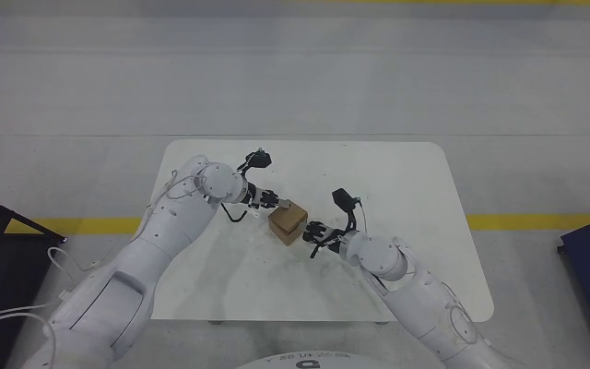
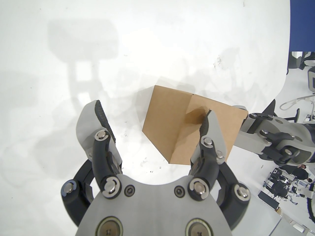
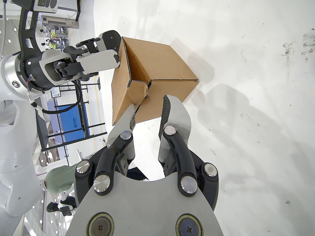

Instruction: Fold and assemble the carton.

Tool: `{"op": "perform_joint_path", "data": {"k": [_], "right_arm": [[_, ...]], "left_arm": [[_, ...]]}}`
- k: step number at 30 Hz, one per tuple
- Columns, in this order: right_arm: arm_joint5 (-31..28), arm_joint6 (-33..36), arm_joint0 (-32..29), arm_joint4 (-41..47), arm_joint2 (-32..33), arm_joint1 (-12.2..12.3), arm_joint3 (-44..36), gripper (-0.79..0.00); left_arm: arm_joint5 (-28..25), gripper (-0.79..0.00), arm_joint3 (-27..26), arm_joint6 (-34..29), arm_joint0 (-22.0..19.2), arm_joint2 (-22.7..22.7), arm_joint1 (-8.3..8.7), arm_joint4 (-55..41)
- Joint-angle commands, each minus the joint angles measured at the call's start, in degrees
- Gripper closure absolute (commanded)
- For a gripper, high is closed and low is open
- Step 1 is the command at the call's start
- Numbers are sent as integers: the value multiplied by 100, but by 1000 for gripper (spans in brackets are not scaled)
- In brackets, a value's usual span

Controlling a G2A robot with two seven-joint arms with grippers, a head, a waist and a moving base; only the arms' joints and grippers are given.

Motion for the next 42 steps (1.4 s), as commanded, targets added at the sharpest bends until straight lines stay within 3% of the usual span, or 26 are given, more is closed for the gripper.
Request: {"op": "perform_joint_path", "data": {"k": [1, 42], "right_arm": [[13, 9, 26, 0, -19, -5, 14, -265], [168, 40, -39, -47, 49, 10, -32, -271]], "left_arm": [[2, -677, -13, -11, 4, 1, -1, 4], [49, -711, 110, 14, -34, 48, -81, 85]]}}
